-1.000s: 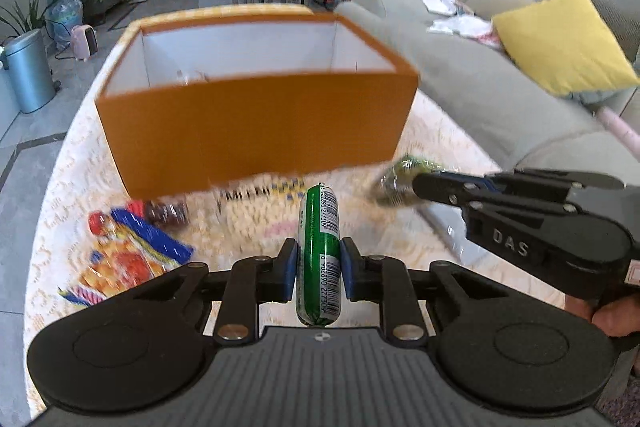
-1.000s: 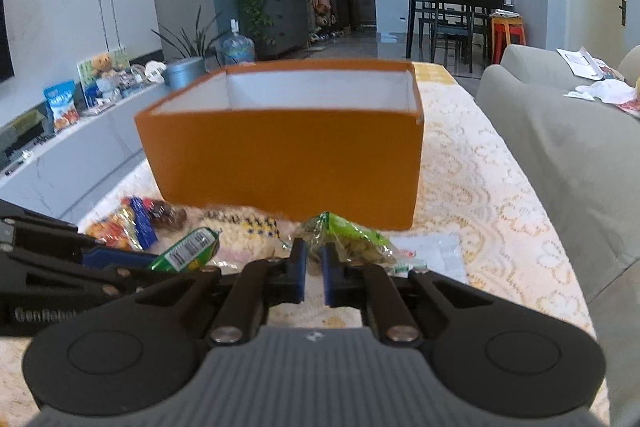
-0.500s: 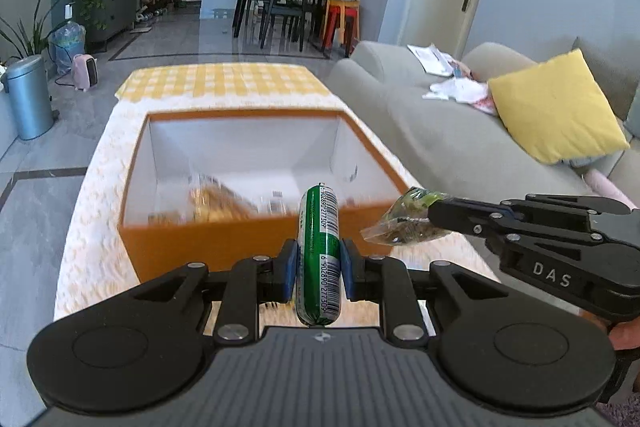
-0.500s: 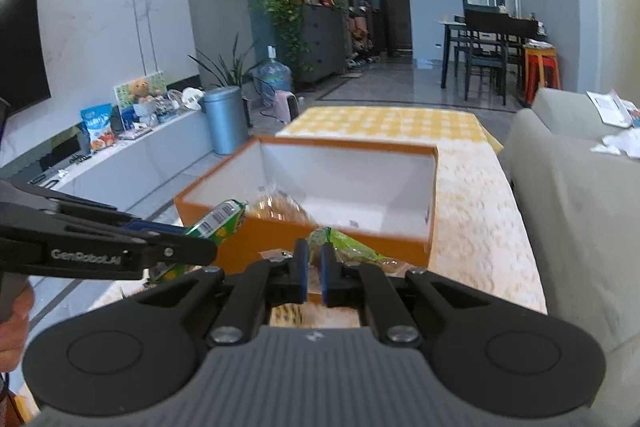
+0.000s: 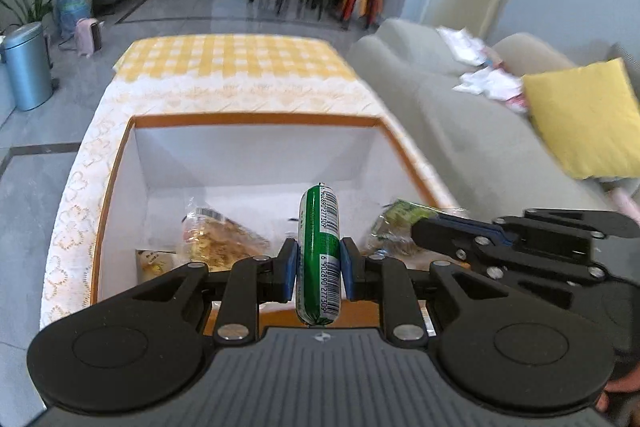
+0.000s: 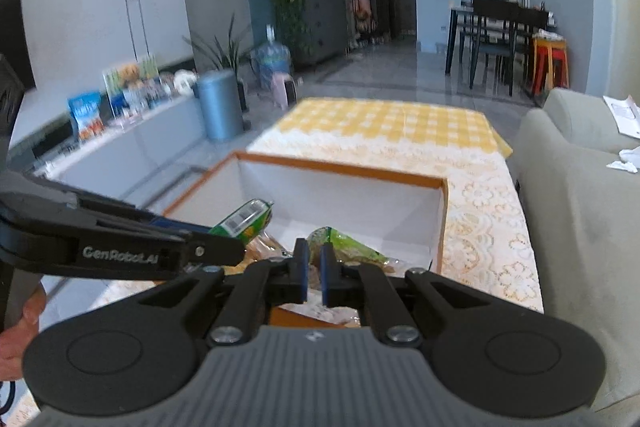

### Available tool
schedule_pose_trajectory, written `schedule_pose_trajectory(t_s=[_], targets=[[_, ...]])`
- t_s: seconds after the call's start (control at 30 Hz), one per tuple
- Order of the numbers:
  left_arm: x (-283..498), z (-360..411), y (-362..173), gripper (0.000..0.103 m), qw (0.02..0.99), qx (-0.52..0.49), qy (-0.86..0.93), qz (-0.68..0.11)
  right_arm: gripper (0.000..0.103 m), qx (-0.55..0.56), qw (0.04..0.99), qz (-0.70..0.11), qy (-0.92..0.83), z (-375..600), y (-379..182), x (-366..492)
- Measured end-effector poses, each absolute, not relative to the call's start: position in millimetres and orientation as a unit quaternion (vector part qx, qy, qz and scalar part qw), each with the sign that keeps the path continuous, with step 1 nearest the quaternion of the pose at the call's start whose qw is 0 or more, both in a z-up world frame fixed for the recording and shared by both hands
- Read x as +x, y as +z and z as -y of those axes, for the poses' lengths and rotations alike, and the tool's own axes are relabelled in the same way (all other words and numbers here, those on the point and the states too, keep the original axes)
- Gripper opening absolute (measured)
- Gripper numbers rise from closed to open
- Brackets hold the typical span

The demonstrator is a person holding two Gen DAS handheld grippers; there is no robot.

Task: Organize snacks
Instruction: 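Carry both items over the orange box and open both grippers to drop them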

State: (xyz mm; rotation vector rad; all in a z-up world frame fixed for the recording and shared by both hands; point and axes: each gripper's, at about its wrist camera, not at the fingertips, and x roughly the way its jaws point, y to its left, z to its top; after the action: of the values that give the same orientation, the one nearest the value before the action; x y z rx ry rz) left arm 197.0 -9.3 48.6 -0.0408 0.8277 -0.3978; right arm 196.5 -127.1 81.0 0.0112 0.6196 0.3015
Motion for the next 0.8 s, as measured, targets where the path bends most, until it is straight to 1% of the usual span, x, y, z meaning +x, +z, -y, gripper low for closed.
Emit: schedule_pose_trajectory(t_s=[0.2,0.43,0.63,0.8], targets=[[224,21,20,0.025,0.879,-0.009,-0.186,-0.438,0.002,-0.002,0.926,-0.347,0.148,121,57,225],[235,28,7,0.022,0.874,0.013,-0.168,-0.456,0.002,-0.026,0.921,-0.365,0.132,118,48,236],[237,28,6,0.022,0.873,0.013,-0.166,-0.459,0.003,-0.04,0.916,-0.377,0.129,114,46,242],[235,28,14,0.023,0.878,0.007,-0.171,-0.447,0.008,-0.042,0.914,-0.382,0.128,112,45,240]])
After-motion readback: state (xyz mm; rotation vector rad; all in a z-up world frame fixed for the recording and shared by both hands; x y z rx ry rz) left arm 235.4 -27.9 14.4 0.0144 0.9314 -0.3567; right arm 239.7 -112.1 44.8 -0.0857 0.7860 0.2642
